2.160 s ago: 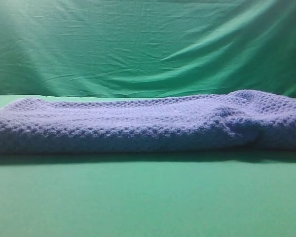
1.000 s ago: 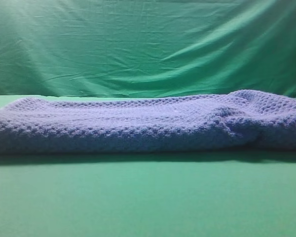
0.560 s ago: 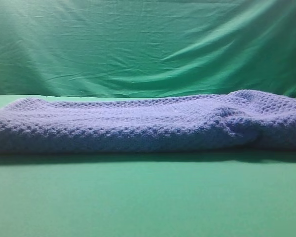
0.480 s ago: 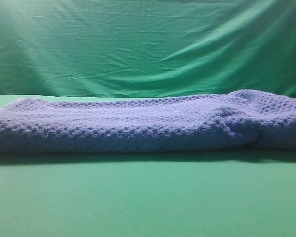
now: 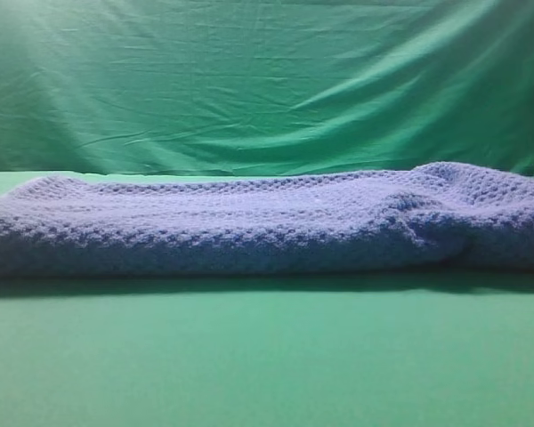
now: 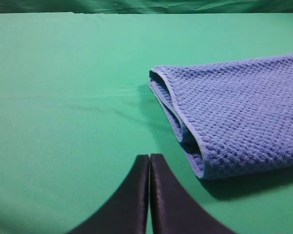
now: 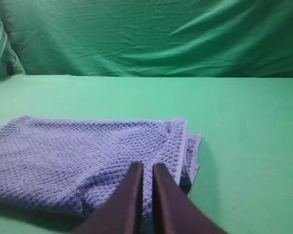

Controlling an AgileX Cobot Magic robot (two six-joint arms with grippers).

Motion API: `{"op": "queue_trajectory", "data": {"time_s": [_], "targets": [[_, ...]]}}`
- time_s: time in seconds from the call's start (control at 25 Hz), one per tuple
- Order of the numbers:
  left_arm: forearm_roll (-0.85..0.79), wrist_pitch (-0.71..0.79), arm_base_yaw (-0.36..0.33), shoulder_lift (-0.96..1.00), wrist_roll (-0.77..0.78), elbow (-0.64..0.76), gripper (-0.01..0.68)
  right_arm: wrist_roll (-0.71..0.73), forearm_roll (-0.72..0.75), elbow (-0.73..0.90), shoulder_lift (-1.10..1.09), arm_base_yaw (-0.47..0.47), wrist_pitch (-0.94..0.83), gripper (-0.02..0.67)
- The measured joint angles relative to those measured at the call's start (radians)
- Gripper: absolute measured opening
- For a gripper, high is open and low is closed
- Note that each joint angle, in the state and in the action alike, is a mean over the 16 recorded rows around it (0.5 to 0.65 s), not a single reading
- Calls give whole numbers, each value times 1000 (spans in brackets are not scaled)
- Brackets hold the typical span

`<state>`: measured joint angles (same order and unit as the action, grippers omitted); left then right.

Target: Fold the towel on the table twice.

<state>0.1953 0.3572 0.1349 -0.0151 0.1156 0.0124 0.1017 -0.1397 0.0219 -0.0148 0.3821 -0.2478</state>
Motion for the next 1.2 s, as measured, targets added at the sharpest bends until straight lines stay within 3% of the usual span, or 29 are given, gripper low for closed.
{"op": "queue_trajectory", "data": {"time_s": [0.56, 1.2], "targets": [[-1, -8, 0, 0, 0, 1, 0, 0, 41, 4, 0, 0, -115, 49], [-1, -9, 0, 0, 0, 1, 0, 0, 41, 4, 0, -31, -123, 49]]}}
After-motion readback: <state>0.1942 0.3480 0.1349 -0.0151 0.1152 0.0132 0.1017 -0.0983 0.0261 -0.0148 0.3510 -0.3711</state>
